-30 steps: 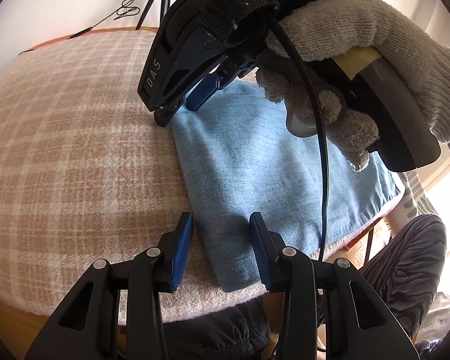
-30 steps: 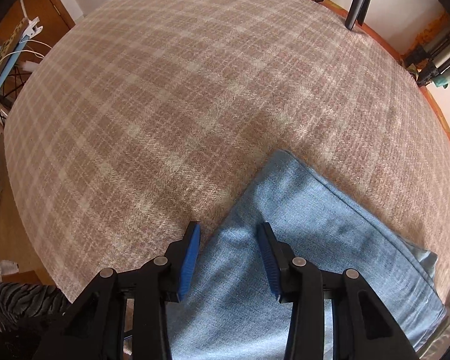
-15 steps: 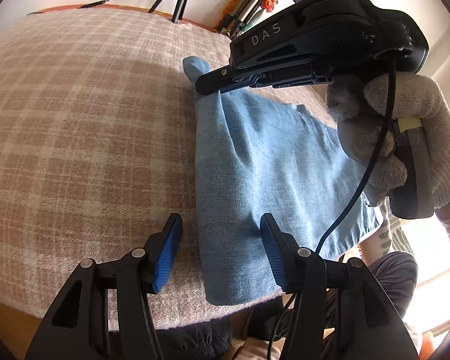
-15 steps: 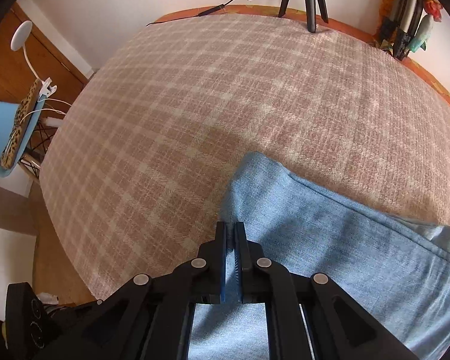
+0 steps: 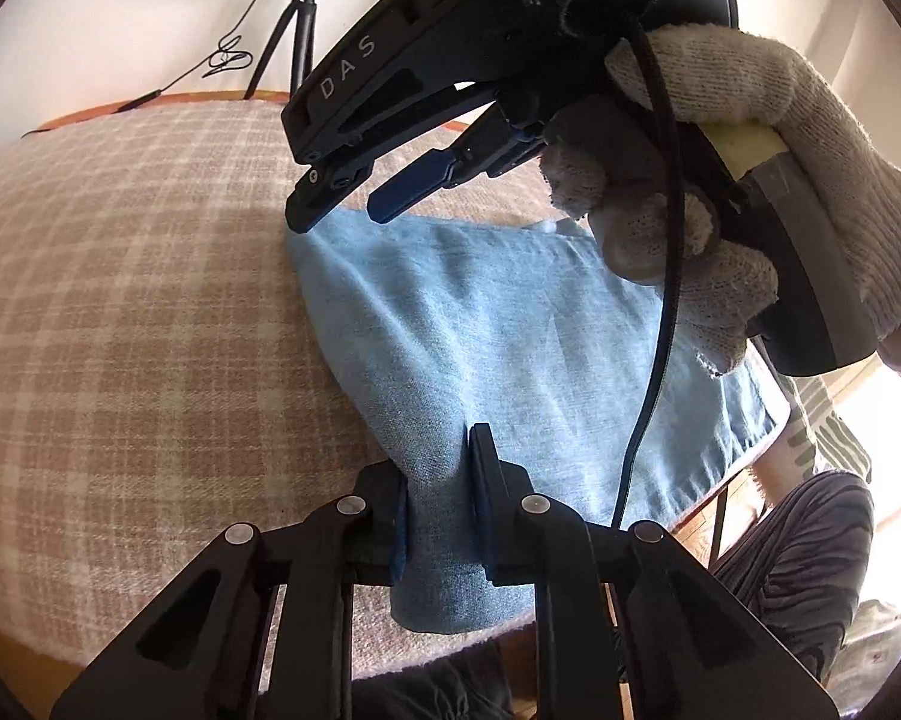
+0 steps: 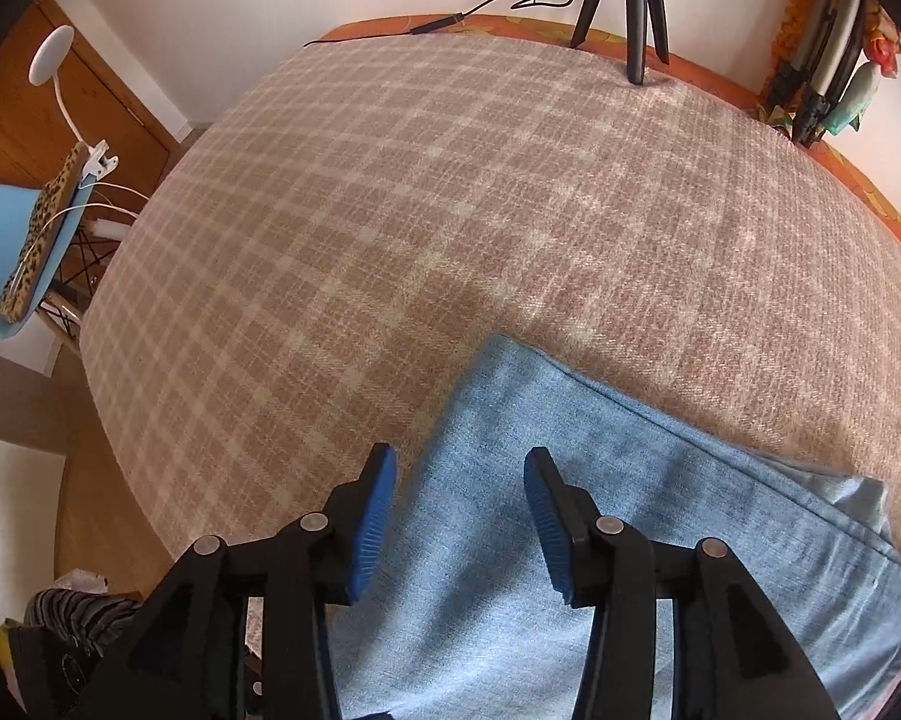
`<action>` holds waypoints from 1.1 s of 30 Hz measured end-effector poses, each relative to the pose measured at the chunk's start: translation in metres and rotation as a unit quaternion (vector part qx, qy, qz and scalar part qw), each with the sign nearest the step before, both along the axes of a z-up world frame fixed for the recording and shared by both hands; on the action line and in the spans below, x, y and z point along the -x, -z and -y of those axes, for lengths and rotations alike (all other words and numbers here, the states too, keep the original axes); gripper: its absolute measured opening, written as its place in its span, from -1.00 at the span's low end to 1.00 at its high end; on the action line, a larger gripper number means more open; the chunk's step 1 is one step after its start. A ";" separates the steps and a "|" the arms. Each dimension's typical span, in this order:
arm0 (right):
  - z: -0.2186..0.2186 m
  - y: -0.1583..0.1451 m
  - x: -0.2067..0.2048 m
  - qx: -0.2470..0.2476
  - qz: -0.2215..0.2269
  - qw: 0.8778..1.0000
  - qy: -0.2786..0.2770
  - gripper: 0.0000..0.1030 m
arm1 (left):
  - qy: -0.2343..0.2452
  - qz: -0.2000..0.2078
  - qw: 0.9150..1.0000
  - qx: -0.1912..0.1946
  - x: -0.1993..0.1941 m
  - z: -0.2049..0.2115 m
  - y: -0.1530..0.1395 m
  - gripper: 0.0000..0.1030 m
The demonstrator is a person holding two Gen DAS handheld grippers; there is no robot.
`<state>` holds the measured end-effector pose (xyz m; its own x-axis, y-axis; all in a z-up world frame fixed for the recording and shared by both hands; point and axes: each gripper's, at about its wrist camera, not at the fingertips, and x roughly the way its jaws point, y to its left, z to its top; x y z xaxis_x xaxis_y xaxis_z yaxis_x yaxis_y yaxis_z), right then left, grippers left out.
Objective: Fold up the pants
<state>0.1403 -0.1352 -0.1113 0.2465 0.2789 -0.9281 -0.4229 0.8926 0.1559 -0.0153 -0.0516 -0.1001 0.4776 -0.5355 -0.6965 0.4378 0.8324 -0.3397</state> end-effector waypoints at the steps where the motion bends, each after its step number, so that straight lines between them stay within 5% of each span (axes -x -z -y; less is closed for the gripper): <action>1: -0.004 0.001 0.000 0.011 -0.003 1.000 -0.007 -0.09 | 0.000 0.002 1.000 0.000 0.000 0.001 -0.001 -0.70; 11: -0.032 0.027 0.000 0.097 -0.018 0.995 -0.021 -0.10 | 0.011 0.025 1.000 -0.014 0.004 0.011 -0.011 -0.70; 17: -0.038 0.029 0.002 0.117 -0.007 0.993 -0.025 -0.52 | 0.013 0.026 0.999 -0.012 0.005 0.012 -0.013 -0.70; 24: -0.007 0.013 0.008 0.048 0.011 0.999 -0.004 -0.84 | 0.023 0.037 0.999 -0.010 0.007 0.019 -0.021 -0.71; 33: 0.037 -0.008 0.024 -0.063 0.039 0.996 0.041 -0.90 | 0.040 0.048 0.998 0.000 0.014 0.033 -0.032 -0.74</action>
<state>0.1166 -0.1722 -0.1037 0.3426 0.3684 -0.8643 -0.3649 0.8999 0.2389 -0.0293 -0.0844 -0.0686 0.4981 -0.5745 -0.6495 0.5342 0.7933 -0.2921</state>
